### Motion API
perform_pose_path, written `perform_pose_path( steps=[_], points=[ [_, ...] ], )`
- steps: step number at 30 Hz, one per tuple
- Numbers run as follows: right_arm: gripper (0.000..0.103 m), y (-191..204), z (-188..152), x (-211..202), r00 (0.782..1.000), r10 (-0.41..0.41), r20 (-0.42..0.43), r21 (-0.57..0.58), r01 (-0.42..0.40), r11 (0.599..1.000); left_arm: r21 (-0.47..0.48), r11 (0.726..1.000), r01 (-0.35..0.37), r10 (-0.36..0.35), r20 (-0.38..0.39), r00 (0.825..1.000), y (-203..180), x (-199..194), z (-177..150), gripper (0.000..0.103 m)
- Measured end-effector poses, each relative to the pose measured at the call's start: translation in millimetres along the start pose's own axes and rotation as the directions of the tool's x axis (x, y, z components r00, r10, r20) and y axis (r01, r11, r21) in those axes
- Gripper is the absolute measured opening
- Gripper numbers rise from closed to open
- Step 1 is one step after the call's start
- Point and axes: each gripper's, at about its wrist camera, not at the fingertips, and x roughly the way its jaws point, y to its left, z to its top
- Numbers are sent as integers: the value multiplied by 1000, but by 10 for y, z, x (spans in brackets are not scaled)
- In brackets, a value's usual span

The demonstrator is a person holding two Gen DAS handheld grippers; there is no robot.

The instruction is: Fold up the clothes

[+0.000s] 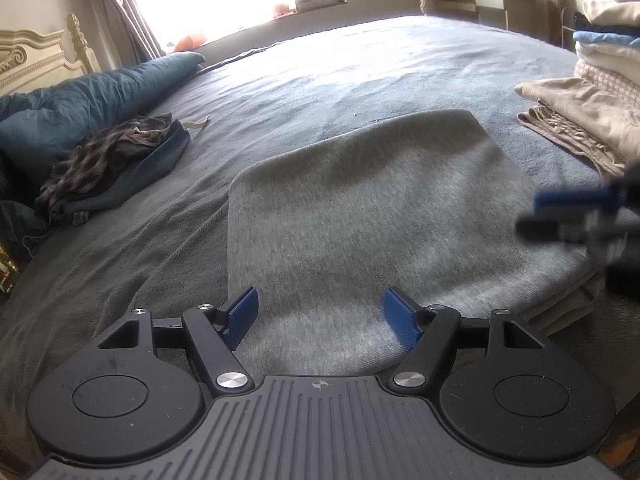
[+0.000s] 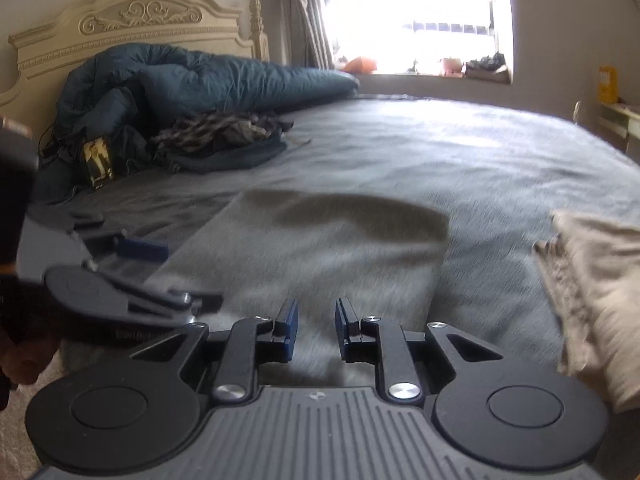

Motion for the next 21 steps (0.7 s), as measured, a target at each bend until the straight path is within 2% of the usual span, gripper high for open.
perform_pose_path(
  steps=[3, 7, 9, 16, 18, 20, 21],
  points=[
    [22, -78, 82, 11, 1000, -19, 18, 9, 19, 1000, 6, 1000, -8, 8, -1, 1000, -16, -3, 0, 71],
    [23, -160, -20, 274, 997, -26, -70, 2, 26, 1000, 16, 1000, -9, 9, -3, 1000, -35, -5, 5, 71],
    [27, -188, -57, 299, 997, -24, -69, -2, 24, 1000, 24, 1000, -14, 14, -4, 1000, -47, 1, 7, 71],
    [33, -218, -80, 297, 998, -23, -62, 5, 24, 1000, 28, 1000, -15, 15, 1, 1000, -49, -1, 7, 71],
    [34, -252, -96, 271, 999, -16, -50, 31, 17, 999, 10, 1000, 10, -10, 25, 1000, 23, -46, -14, 73],
    [38, -323, -101, 190, 999, -1, -33, 83, 4, 997, -19, 999, 50, -49, 57, 997, 133, -112, -43, 74],
    [44, -386, -94, 132, 1000, 5, -19, 118, -3, 993, -44, 996, 76, -72, 80, 994, 226, -156, -63, 74]
  ],
)
